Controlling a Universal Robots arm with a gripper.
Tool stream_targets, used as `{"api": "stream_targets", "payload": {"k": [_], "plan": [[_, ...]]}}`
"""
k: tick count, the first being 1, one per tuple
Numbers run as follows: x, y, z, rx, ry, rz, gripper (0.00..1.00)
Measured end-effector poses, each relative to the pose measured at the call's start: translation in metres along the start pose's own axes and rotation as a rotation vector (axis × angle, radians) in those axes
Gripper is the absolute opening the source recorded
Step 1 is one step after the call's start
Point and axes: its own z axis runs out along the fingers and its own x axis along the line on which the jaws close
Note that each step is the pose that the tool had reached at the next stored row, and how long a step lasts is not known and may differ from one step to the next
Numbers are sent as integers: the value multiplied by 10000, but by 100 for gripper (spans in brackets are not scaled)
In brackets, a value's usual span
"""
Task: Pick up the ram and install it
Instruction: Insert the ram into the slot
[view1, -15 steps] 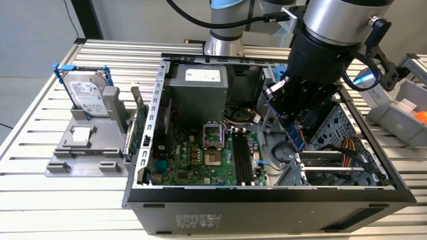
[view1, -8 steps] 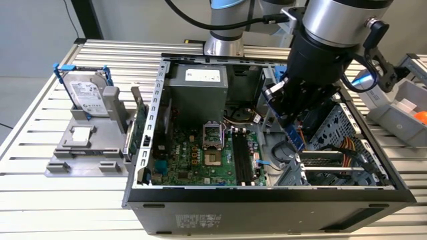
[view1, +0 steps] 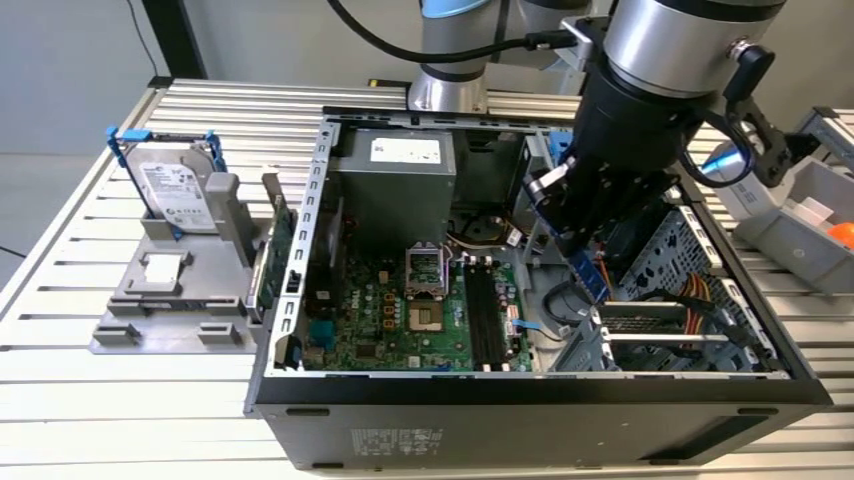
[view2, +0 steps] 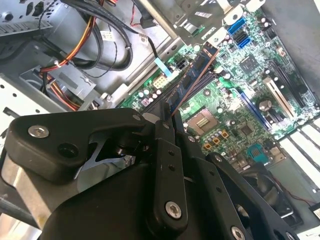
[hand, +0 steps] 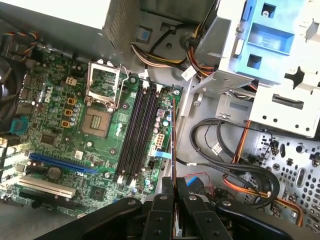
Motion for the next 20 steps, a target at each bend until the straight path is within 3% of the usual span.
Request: {"api": "stream_targets", "payload": {"k": [9, 20], "plan": [[15, 12, -23, 2, -2, 84, 0], [40, 96, -11, 3, -5, 189, 0]]}}
